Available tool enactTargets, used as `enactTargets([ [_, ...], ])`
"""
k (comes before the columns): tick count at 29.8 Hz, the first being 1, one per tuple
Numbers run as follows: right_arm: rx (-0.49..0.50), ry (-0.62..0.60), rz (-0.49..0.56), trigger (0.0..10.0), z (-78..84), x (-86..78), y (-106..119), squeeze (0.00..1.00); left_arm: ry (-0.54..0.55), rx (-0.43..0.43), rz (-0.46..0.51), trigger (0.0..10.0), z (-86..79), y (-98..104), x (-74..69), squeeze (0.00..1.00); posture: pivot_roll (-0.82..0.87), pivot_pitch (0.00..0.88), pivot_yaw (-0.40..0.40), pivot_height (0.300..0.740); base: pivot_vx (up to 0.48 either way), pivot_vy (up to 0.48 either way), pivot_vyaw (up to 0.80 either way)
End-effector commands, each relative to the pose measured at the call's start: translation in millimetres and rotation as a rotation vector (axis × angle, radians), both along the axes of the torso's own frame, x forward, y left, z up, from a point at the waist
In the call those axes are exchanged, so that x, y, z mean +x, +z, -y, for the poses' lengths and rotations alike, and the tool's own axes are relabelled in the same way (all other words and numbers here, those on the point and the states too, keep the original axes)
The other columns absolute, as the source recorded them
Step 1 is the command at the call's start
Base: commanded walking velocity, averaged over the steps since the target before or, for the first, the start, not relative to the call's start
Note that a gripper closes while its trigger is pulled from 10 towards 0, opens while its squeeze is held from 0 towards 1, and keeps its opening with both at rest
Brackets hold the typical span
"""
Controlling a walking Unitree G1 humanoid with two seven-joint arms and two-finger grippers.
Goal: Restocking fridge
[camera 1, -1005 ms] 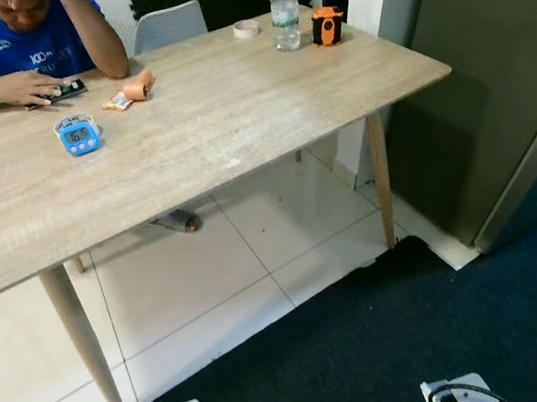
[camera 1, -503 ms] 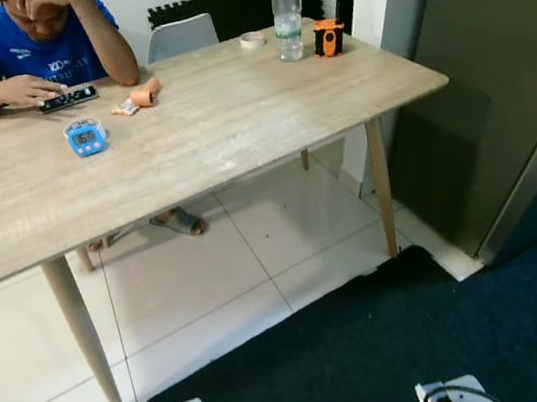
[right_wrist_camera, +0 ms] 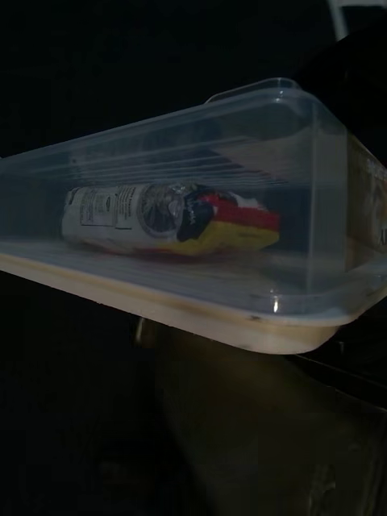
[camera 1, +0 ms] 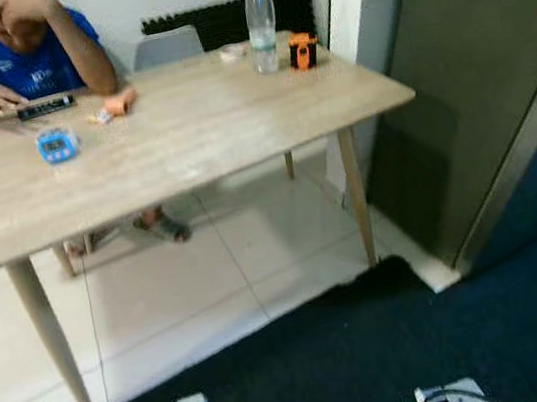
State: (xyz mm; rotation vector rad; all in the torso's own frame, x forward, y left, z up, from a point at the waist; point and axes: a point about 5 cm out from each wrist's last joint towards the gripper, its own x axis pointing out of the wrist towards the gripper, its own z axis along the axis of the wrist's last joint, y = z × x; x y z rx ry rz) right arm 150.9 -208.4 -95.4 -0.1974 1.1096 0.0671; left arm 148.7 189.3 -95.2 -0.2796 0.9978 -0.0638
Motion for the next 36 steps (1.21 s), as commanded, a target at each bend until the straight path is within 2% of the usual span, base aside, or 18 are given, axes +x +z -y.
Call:
enactTargets([
  [1,-0.019,-0.013,-0.005,10.0,6.6,-2.9,0.1,0.0,-0.008,-0.003,-0.004,10.0,3.3,-0.5,0.2,0.0,-0.01,0.054,-0.02,0.74,0.0,-0.454,0.0],
  [36,-0.034,0.032,-0.033,10.0,11.4,-13.2,-2.5,0.0,-0.041,-0.013,-0.016,10.0,9.2,-2.0,-2.2,0.0,-0.04,0.055,-0.022,0.74,0.0,-0.452,0.0],
])
